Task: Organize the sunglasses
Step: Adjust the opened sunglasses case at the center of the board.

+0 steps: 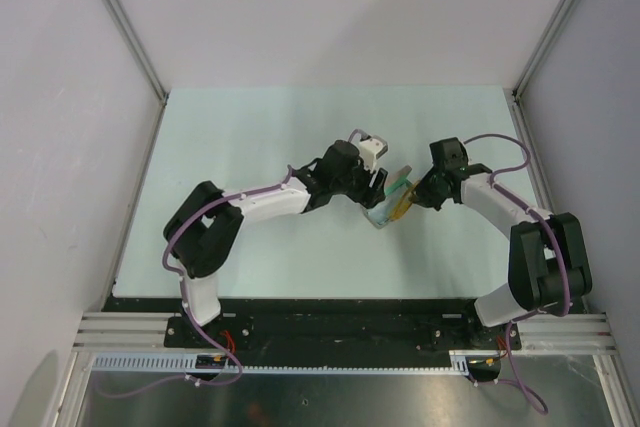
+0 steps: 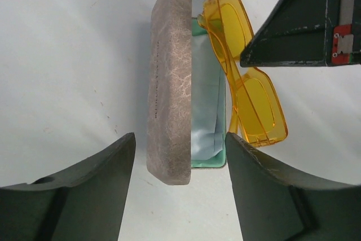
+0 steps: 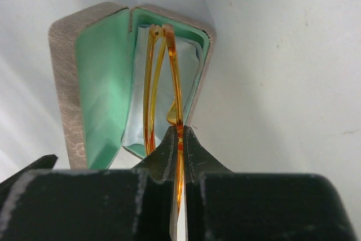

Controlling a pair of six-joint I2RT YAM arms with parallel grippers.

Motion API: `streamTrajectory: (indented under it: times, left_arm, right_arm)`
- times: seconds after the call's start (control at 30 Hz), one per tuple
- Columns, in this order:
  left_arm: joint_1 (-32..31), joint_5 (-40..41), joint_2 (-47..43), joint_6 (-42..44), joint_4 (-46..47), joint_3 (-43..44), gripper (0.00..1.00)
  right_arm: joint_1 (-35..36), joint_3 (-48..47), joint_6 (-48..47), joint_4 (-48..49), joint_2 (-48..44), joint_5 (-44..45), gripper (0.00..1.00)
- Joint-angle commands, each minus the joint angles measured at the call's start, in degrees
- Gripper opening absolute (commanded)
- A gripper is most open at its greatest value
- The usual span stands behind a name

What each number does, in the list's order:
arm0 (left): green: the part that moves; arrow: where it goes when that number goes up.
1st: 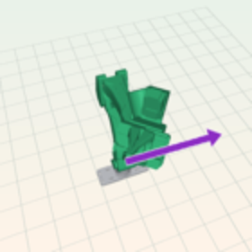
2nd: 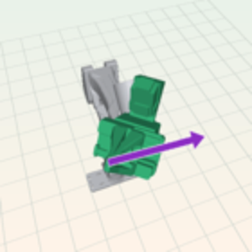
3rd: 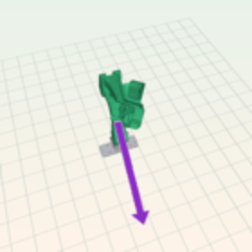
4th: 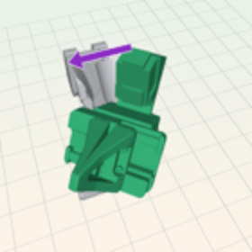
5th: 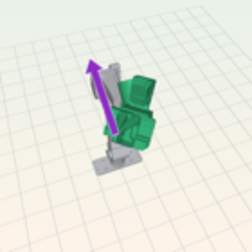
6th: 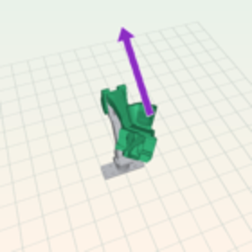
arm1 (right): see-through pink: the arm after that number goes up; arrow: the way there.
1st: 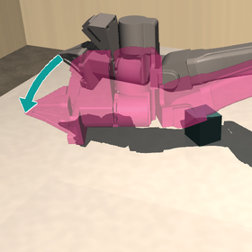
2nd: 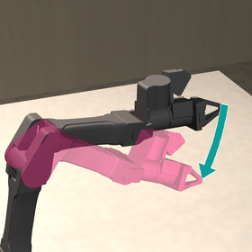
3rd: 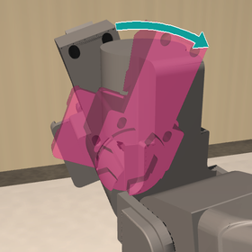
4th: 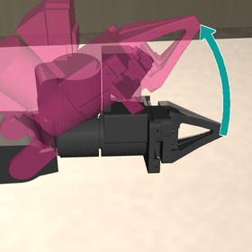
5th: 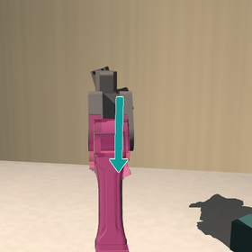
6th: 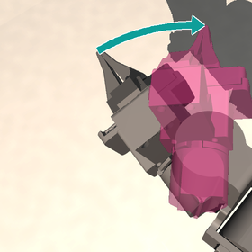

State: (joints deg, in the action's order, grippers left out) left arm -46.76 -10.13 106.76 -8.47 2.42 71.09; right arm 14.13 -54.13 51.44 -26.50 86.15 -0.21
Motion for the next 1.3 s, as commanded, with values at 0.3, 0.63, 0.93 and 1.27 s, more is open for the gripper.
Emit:
streamTrajectory:
  times: [0.3,0.63,0.93,1.27]
  left_arm:
    - [3.6,10.0,-6.4,-6.2,1.9,2.3,0.73]
    - [8.5,3.1,2.0,-13.1,1.3,1.7,0.66]
    - [7.0,-0.4,3.8,-11.8,1.3,-1.2,0.51]
    - [3.7,-3.8,4.7,-9.1,1.3,-3.1,0.44]
  right_arm:
    - [-3.3,-2.3,-4.2,-8.6,-7.0,6.2,0.00]
    - [-3.8,-2.4,-8.5,-10.0,-7.0,7.8,0.00]
    - [-5.3,-2.4,-10.1,-9.4,-11.5,2.4,0.00]
    - [-6.7,-2.3,-12.9,-10.9,-13.9,1.3,0.00]
